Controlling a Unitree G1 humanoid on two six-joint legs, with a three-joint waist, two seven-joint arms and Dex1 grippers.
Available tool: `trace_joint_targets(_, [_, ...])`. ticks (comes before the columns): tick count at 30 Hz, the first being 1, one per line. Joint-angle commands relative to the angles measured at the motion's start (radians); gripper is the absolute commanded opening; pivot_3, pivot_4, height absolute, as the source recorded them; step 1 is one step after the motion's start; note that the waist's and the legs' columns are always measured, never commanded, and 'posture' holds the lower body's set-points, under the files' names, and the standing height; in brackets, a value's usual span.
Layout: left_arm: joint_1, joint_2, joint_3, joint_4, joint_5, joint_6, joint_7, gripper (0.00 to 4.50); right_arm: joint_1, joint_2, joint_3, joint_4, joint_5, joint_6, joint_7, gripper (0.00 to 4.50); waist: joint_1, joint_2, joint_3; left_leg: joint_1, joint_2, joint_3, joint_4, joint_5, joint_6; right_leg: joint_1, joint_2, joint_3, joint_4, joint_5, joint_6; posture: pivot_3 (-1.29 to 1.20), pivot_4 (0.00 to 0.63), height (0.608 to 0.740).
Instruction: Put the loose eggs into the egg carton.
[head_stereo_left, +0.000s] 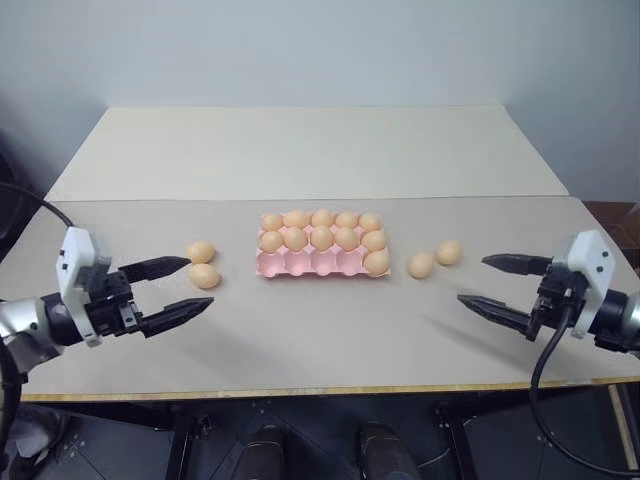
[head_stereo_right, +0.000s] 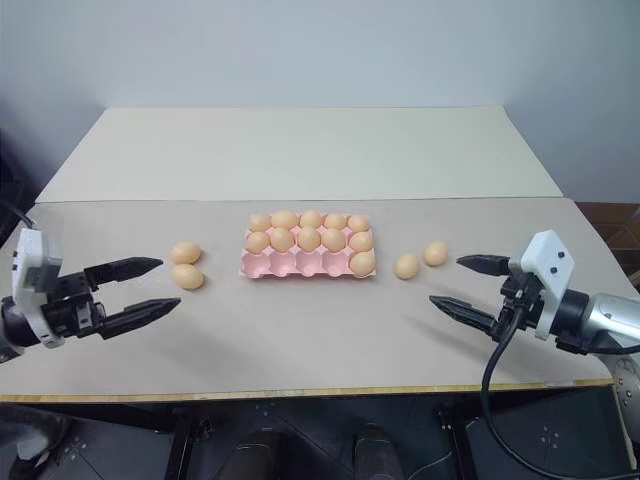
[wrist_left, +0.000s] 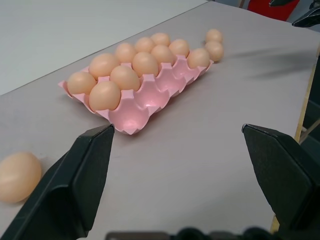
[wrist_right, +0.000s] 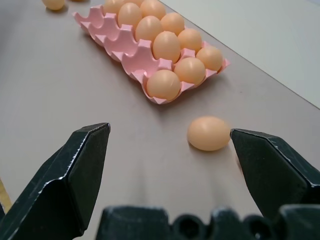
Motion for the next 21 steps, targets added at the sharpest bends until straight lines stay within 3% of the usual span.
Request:
trace_joint_targets(1, [-0.006,0.014,0.047,-0.022,-0.039,0.019,0.007,4.46,-0.014,0.001,-0.014,-0.021,0.013,-0.007,-0.001,4.50,0.000,0.000,0.000,0.000,0.000,0.000,0.000,0.000,0.000,0.000,0.000,0.000,0.000,0.000,0.000,0.00,0.150,0.740])
trace_joint_targets(10, [-0.003,0.022,0.041,-0.051,-0.047,0.008,-0.012,4.46,-0.046,-0.004,-0.010,-0.002,-0.003,-0.001,-0.019,4.50,0.000,0.000,0.000,0.000,0.000,0.000,0.000,0.000,0.000,0.000,0.000,0.000,0.000,0.000,0.000,0.00,0.150,0.740])
trace_joint_targets(15, [-0.017,0.013,0.019,-0.064,-0.056,-0.001,-0.007,4.46,-0.175,-0.042,0.057,0.107,-0.069,0.013,-0.056,4.50,-0.003,0.000,0.000,0.001,0.000,0.001,0.000,0.000,0.000,0.000,0.000,0.001,0.000,0.000,0.000,0.00,0.150,0.740])
trace_joint_targets(21, [-0.058,0.040,0.000,-0.030,-0.055,0.004,-0.031,4.46,-0.351,-0.005,0.190,0.318,-0.200,-0.051,-0.088,4.50,-0.005,0.000,0.000,0.000,0.000,0.001,0.000,0.000,0.000,-0.001,0.000,0.001,0.000,0.000,0.000,0.00,0.150,0.740])
